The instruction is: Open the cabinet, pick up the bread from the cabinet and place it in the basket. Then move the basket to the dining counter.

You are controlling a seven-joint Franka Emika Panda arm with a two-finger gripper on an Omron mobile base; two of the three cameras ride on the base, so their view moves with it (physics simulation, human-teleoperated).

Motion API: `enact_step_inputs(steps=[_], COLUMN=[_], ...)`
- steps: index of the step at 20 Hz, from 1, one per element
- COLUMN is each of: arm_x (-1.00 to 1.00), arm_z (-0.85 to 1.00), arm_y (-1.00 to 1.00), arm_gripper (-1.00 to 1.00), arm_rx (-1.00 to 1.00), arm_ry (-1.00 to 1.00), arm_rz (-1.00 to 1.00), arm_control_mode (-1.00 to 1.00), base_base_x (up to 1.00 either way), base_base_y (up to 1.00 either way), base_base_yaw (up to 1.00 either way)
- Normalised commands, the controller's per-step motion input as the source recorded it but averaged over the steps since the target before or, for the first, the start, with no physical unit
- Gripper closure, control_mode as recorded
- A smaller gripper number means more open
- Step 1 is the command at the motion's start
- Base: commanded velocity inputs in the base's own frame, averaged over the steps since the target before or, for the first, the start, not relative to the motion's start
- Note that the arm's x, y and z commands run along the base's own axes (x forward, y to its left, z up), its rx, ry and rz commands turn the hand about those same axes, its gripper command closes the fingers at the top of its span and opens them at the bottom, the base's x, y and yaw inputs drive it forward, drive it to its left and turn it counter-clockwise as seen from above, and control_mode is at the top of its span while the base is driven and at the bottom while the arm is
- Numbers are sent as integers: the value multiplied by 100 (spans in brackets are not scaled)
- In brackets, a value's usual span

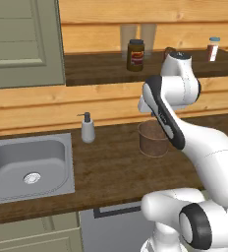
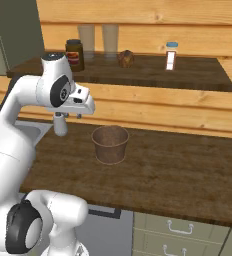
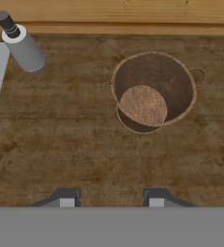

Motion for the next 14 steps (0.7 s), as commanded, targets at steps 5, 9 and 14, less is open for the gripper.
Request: enact_step_inputs(steps=[5, 9, 14], arm_x=[-44, -80, -45], arm_z=[-3, 55, 99], arm_y=[-5, -25, -42], arm_gripper=[-100, -100, -100], arm_rx=[1, 0, 0], arm_ry=[-6, -20, -31], arm_rz=[-2, -15, -9], arm_control_mode=[-100, -100, -100], base_base_x=[0, 0, 0], base_base_y=[0, 0, 0], base_base_yaw=[0, 0, 0])
